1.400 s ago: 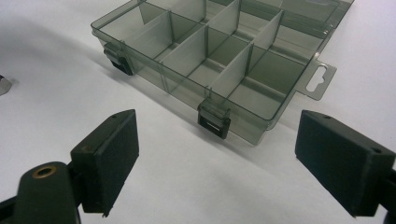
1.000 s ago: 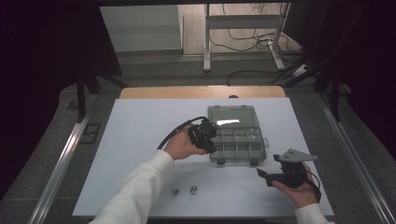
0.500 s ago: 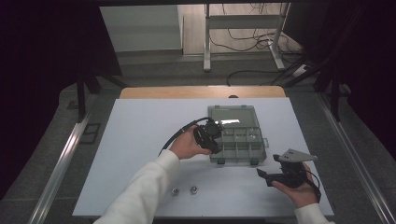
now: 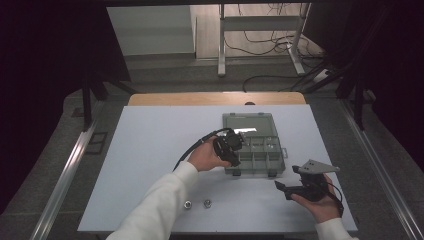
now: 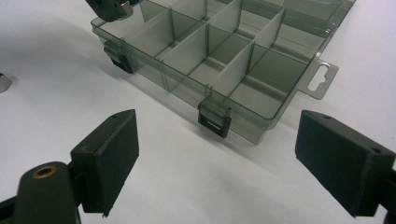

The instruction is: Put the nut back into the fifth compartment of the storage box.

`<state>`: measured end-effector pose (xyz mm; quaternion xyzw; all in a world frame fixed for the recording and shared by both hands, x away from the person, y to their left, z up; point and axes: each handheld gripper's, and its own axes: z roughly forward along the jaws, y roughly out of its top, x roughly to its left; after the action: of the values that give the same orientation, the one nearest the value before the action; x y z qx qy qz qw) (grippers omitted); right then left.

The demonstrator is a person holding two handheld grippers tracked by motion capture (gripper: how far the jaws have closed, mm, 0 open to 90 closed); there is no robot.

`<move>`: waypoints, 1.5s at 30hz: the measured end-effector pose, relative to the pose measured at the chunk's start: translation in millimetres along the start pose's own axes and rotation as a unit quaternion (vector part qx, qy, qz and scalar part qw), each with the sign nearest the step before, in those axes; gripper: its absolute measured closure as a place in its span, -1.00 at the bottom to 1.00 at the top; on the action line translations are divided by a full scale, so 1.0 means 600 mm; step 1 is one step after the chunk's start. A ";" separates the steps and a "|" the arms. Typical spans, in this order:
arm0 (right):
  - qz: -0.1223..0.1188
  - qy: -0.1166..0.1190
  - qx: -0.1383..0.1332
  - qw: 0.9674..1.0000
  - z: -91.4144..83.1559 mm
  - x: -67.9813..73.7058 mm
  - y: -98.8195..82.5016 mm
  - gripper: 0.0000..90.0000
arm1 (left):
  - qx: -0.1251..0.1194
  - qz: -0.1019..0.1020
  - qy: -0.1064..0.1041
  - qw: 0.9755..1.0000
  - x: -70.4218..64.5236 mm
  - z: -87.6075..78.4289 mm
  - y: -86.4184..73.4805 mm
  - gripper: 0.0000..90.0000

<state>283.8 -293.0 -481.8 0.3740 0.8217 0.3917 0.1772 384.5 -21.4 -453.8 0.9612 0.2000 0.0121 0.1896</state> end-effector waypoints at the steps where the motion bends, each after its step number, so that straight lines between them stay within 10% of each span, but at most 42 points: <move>1: 0.000 0.000 0.000 1.000 0.000 0.000 0.000 -0.69 | 0.003 0.003 0.000 1.000 0.001 0.000 0.000 0.55; 7: 0.000 0.001 0.002 1.000 0.001 0.000 -0.001 -0.70 | -0.008 -0.002 0.006 1.000 0.003 -0.001 -0.003 0.53; 15: 0.000 0.000 0.001 1.000 0.000 0.000 -0.001 -0.70 | -0.038 -0.013 0.053 0.998 -0.006 -0.024 -0.010 -0.60; 45: 0.004 -0.001 0.000 1.000 -0.001 0.000 -0.002 -0.70 | -0.089 -0.077 0.073 0.990 -0.019 -0.120 -0.162 -0.66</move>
<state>283.0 -294.1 -482.3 0.3776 0.8203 0.3914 0.1769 329.9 82.2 -422.3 0.9189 0.2846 0.0855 0.2594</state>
